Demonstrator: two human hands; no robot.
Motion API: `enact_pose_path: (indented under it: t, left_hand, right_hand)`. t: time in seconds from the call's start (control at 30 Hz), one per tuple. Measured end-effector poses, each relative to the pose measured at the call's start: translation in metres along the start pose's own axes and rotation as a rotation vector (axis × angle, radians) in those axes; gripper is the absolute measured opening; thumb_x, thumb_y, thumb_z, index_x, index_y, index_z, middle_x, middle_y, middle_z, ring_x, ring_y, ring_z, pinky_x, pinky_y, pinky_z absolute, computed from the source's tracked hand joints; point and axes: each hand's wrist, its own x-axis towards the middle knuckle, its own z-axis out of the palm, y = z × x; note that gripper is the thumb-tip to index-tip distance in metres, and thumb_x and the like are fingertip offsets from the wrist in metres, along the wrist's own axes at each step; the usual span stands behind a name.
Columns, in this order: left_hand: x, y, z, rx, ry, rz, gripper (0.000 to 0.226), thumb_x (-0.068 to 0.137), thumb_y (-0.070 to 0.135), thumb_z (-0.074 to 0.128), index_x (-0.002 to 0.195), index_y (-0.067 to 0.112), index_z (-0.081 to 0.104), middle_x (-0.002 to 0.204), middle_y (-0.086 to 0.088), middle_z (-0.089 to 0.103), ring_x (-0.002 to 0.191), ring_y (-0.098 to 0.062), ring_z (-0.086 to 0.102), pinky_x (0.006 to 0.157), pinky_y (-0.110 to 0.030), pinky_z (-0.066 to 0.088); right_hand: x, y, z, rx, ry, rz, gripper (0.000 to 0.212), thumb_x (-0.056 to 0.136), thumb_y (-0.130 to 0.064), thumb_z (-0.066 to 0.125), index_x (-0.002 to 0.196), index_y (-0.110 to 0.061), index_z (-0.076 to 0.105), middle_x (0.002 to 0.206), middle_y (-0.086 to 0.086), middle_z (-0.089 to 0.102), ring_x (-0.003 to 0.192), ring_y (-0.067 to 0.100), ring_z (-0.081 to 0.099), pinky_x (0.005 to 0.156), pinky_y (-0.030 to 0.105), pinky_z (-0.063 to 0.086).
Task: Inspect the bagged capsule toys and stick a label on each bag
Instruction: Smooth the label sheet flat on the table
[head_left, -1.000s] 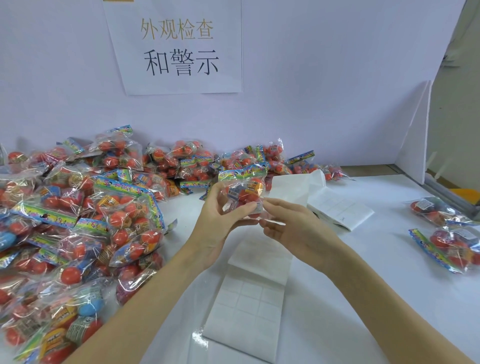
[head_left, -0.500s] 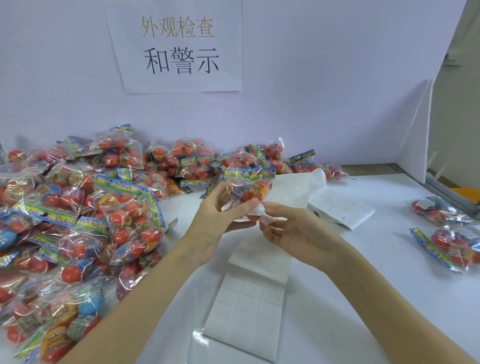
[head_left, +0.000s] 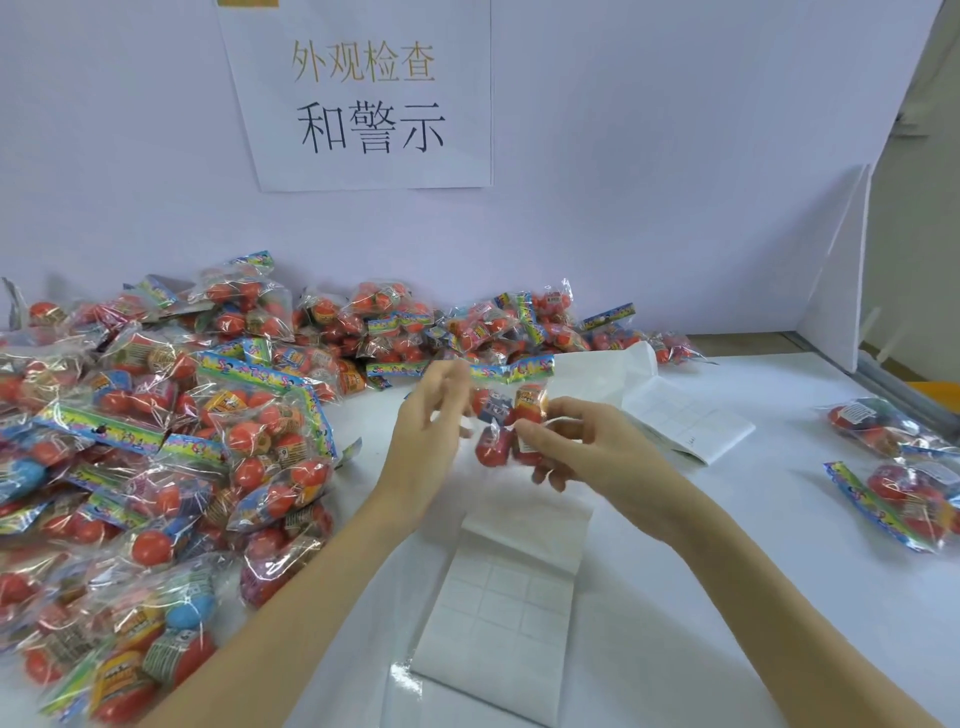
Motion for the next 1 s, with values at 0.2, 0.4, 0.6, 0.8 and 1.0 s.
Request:
enact_pose_path:
  t: [0.2, 0.4, 0.6, 0.8, 1.0]
  left_hand:
    - [0.014, -0.001, -0.023, 0.223, 0.247, 0.100, 0.012, 0.104, 0.020, 0.060, 0.114, 0.014, 0.062, 0.104, 0.001, 0.064, 0.097, -0.009, 0.059, 0.081, -0.029, 0.051]
    - [0.018, -0.025, -0.040, 1.354, 0.063, 0.157, 0.058, 0.104, 0.038, 0.055, 0.153, 0.012, 0.042, 0.165, -0.021, 0.028, 0.153, -0.039, 0.023, 0.122, -0.051, 0.017]
    - [0.020, -0.040, -0.046, 1.555, -0.105, -0.143, 0.056, 0.110, 0.053, 0.025, 0.163, 0.038, 0.021, 0.172, -0.014, 0.012, 0.156, -0.048, 0.002, 0.122, -0.066, 0.012]
    - [0.030, -0.040, -0.043, 1.311, -0.240, 0.060, 0.062, 0.111, 0.048, 0.027, 0.167, 0.029, 0.007, 0.175, 0.000, 0.002, 0.161, -0.022, 0.002, 0.129, -0.044, 0.007]
    - [0.032, -0.043, -0.043, 1.196, -0.253, 0.132, 0.078, 0.105, 0.056, 0.042, 0.166, 0.023, 0.006, 0.149, -0.004, 0.042, 0.139, -0.026, 0.042, 0.115, -0.042, 0.028]
  right_hand:
    - [-0.014, -0.023, -0.055, 1.621, -0.748, -0.259, 0.059, 0.096, -0.084, 0.022, 0.145, -0.059, 0.042, 0.126, 0.013, 0.064, 0.078, 0.011, 0.052, 0.073, 0.025, 0.045]
    - [-0.013, -0.016, -0.034, 1.298, -0.721, -0.131, 0.044, 0.106, -0.026, 0.058, 0.148, -0.014, 0.052, 0.120, 0.011, 0.066, 0.086, 0.023, 0.066, 0.062, 0.021, 0.045]
    - [-0.008, -0.009, -0.023, 1.160, -0.413, 0.013, 0.038, 0.090, -0.020, 0.081, 0.127, -0.014, 0.073, 0.091, -0.002, 0.066, 0.065, 0.009, 0.056, 0.046, 0.015, 0.040]
    - [-0.002, -0.010, -0.023, 1.206, -0.315, 0.029, 0.033, 0.086, -0.014, 0.083, 0.119, -0.015, 0.075, 0.086, -0.006, 0.061, 0.062, 0.007, 0.051, 0.044, 0.017, 0.038]
    - [-0.001, -0.008, -0.023, 1.206, -0.250, 0.056, 0.037, 0.080, -0.010, 0.087, 0.114, -0.015, 0.074, 0.082, -0.006, 0.058, 0.059, 0.008, 0.047, 0.042, 0.018, 0.035]
